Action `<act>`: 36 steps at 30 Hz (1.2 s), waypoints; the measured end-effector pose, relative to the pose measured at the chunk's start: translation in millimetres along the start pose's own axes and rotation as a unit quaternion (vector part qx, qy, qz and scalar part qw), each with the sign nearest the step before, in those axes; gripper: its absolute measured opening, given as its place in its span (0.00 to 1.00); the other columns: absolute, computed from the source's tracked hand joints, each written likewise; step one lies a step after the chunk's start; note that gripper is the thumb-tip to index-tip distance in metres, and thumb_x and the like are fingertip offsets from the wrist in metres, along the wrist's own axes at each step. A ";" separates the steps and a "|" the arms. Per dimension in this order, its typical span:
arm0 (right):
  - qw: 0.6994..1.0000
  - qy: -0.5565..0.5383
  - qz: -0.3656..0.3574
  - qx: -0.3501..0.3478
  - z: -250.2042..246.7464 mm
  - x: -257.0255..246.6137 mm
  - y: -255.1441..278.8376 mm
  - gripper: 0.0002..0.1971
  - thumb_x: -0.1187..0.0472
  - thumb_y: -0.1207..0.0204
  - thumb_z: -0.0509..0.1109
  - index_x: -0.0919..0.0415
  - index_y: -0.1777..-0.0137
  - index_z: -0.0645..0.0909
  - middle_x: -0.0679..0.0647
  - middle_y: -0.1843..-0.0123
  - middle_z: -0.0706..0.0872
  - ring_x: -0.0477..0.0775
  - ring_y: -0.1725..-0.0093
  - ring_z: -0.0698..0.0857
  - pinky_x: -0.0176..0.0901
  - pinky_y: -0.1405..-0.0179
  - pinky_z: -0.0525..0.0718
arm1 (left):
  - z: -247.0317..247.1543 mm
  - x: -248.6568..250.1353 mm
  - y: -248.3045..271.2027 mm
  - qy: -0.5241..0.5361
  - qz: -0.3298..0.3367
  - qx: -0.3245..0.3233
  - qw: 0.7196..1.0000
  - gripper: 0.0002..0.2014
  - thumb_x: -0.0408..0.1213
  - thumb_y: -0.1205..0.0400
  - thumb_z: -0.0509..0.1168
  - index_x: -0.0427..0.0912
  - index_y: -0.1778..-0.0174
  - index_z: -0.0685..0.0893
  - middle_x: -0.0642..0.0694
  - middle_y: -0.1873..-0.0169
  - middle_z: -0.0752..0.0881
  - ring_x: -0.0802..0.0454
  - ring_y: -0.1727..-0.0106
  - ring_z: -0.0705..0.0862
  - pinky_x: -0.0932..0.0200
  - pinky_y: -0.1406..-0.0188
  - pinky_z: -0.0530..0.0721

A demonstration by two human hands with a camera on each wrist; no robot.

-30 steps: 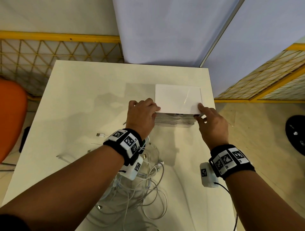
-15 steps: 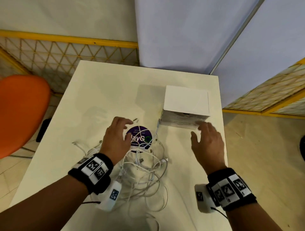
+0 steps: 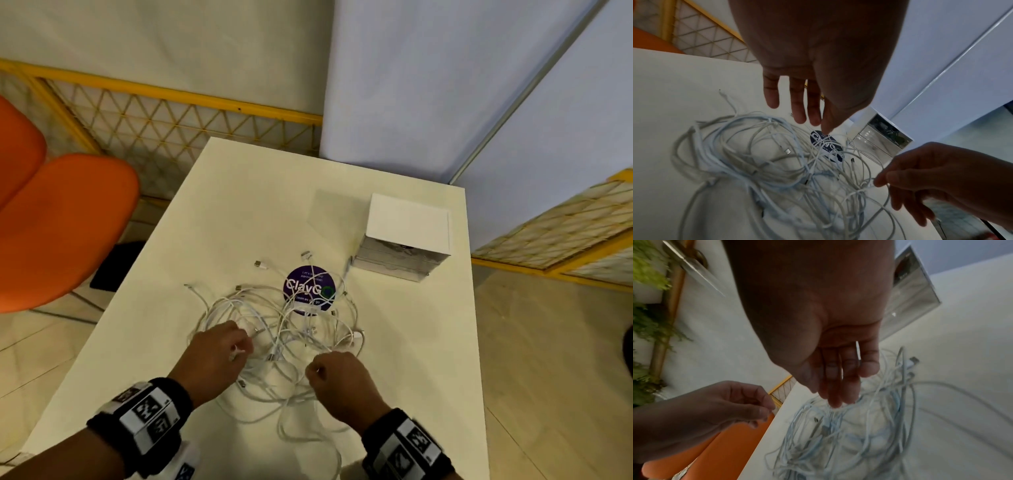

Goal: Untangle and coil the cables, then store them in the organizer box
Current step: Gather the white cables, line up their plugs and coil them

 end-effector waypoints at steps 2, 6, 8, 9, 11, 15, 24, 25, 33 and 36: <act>0.999 -0.042 0.020 -0.017 19.7 -6.5 -6.7 0.15 0.50 0.21 0.61 0.56 0.58 0.86 0.51 0.59 0.89 0.53 0.57 0.86 0.48 0.55 0.84 | 10.0 -4.1 3.3 -0.028 0.005 -0.052 0.998 0.06 0.45 0.22 0.65 0.63 0.61 0.80 0.59 0.62 0.80 0.60 0.61 0.81 0.57 0.57 0.79; 0.984 -0.145 0.106 -0.002 33.1 -16.2 -26.2 0.13 0.54 0.22 0.64 0.60 0.56 0.89 0.56 0.60 0.91 0.56 0.59 0.89 0.48 0.55 0.87 | 11.6 -8.6 9.8 -0.041 0.035 -0.097 0.994 0.09 0.53 0.23 0.57 0.60 0.60 0.82 0.58 0.61 0.82 0.58 0.57 0.82 0.56 0.53 0.78; 0.970 -0.184 0.159 0.025 34.7 -13.7 -37.5 0.13 0.59 0.24 0.64 0.64 0.58 0.88 0.60 0.63 0.91 0.61 0.60 0.89 0.54 0.57 0.89 | 8.1 -11.6 13.4 -0.046 0.056 -0.114 0.991 0.10 0.53 0.21 0.57 0.58 0.57 0.83 0.58 0.59 0.82 0.59 0.56 0.83 0.59 0.52 0.75; 0.963 -0.190 0.184 0.043 35.0 -11.3 -42.5 0.12 0.60 0.25 0.62 0.65 0.62 0.85 0.60 0.64 0.90 0.62 0.61 0.89 0.56 0.58 0.89 | 4.9 -13.6 14.9 -0.045 0.066 -0.118 0.990 0.09 0.52 0.19 0.58 0.58 0.57 0.83 0.58 0.58 0.82 0.59 0.55 0.82 0.60 0.52 0.73; 0.952 -0.183 0.234 0.075 33.6 -8.8 -50.8 0.10 0.61 0.26 0.61 0.61 0.64 0.82 0.59 0.62 0.89 0.62 0.57 0.90 0.53 0.58 0.89 | -4.3 -20.6 16.4 -0.045 0.074 -0.114 0.990 0.08 0.50 0.17 0.61 0.57 0.53 0.85 0.60 0.57 0.82 0.60 0.54 0.82 0.61 0.51 0.71; 0.924 -0.156 0.340 0.079 36.1 -3.2 -51.0 0.14 0.60 0.19 0.63 0.65 0.37 0.78 0.60 0.38 0.85 0.60 0.37 0.85 0.40 0.52 0.76 | -20.1 -35.6 18.9 -0.046 0.080 -0.115 0.989 0.09 0.47 0.16 0.62 0.55 0.47 0.87 0.63 0.56 0.79 0.58 0.50 0.83 0.60 0.46 0.73; 0.872 -0.240 0.410 0.115 54.9 4.9 -51.1 0.22 0.53 0.26 0.74 0.64 0.36 0.83 0.62 0.38 0.88 0.64 0.39 0.86 0.49 0.41 0.85 | -27.4 -21.4 17.3 -0.016 0.122 -0.121 0.985 0.10 0.46 0.18 0.62 0.52 0.49 0.89 0.57 0.55 0.86 0.55 0.52 0.84 0.60 0.48 0.75; 0.870 -0.245 0.412 0.111 57.3 3.9 -50.9 0.21 0.55 0.27 0.73 0.64 0.36 0.82 0.62 0.38 0.87 0.64 0.39 0.86 0.49 0.42 0.85 | -27.5 -17.7 16.2 -0.007 0.126 -0.120 0.985 0.11 0.45 0.19 0.62 0.51 0.49 0.89 0.55 0.54 0.87 0.55 0.53 0.84 0.60 0.48 0.76; 0.906 -0.248 0.321 0.120 49.2 -9.9 -56.4 0.11 0.61 0.17 0.60 0.67 0.45 0.81 0.66 0.45 0.87 0.64 0.45 0.86 0.47 0.53 0.77 | -11.1 14.1 1.7 0.082 0.108 -0.139 0.981 0.09 0.39 0.18 0.67 0.48 0.45 0.89 0.55 0.56 0.87 0.57 0.57 0.84 0.63 0.54 0.79; 0.908 -0.332 0.227 0.122 40.6 -20.3 -53.9 0.12 0.60 0.21 0.60 0.67 0.57 0.82 0.64 0.63 0.85 0.61 0.60 0.85 0.47 0.63 0.70 | -5.0 27.2 -1.0 0.127 0.104 -0.144 0.976 0.12 0.40 0.16 0.66 0.51 0.36 0.85 0.57 0.49 0.87 0.56 0.50 0.85 0.59 0.47 0.82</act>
Point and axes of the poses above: each hand's wrist, its own y-axis away from the middle knuckle, its own z-axis out of the palm, x = y × z, the point moved 10 cm from there along -y, towards the middle knuckle
